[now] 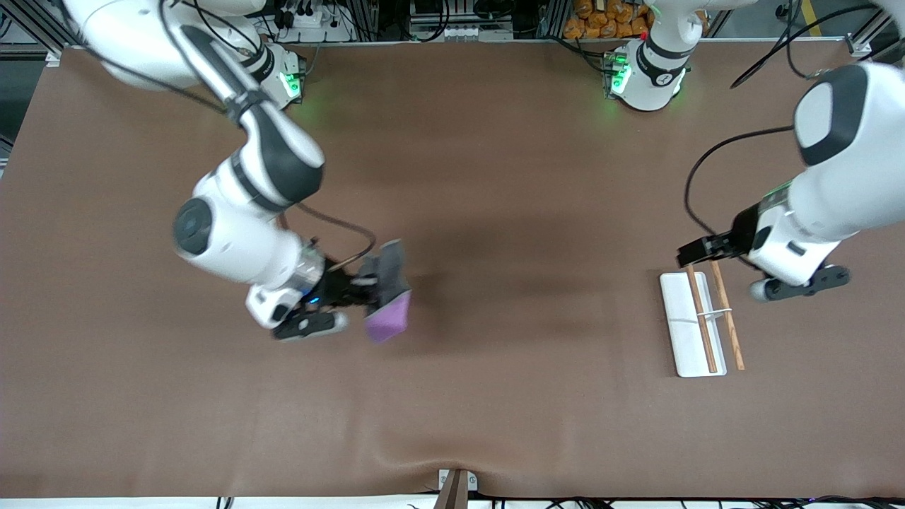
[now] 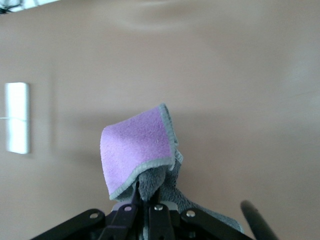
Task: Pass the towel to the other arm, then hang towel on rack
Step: 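Move the towel toward the middle while the left gripper reaches toward it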
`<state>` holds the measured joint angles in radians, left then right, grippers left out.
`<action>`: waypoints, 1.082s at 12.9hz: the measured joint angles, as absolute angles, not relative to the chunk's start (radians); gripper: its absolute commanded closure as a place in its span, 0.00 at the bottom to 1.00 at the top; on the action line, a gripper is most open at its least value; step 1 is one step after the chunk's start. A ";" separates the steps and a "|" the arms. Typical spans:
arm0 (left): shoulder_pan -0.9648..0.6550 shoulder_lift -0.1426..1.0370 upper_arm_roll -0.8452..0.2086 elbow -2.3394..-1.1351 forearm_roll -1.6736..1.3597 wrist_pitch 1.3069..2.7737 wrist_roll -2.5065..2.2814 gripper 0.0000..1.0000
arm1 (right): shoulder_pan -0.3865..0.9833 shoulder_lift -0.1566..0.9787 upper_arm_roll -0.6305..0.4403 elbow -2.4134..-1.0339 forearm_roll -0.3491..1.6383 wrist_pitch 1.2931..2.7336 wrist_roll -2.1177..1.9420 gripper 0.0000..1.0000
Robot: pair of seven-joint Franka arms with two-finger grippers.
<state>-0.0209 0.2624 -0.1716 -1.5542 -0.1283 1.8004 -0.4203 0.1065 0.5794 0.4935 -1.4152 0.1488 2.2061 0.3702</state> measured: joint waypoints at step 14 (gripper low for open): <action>-0.185 0.366 -0.178 -1.477 -0.310 1.889 -0.991 0.00 | 0.486 0.590 0.368 -1.314 0.018 2.263 0.607 1.00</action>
<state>-0.1847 0.3663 -0.1779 -1.4774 -0.3103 1.8889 -0.9914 0.4859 0.5904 0.3675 -1.3145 0.0179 2.2632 0.6065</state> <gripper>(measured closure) 0.000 0.943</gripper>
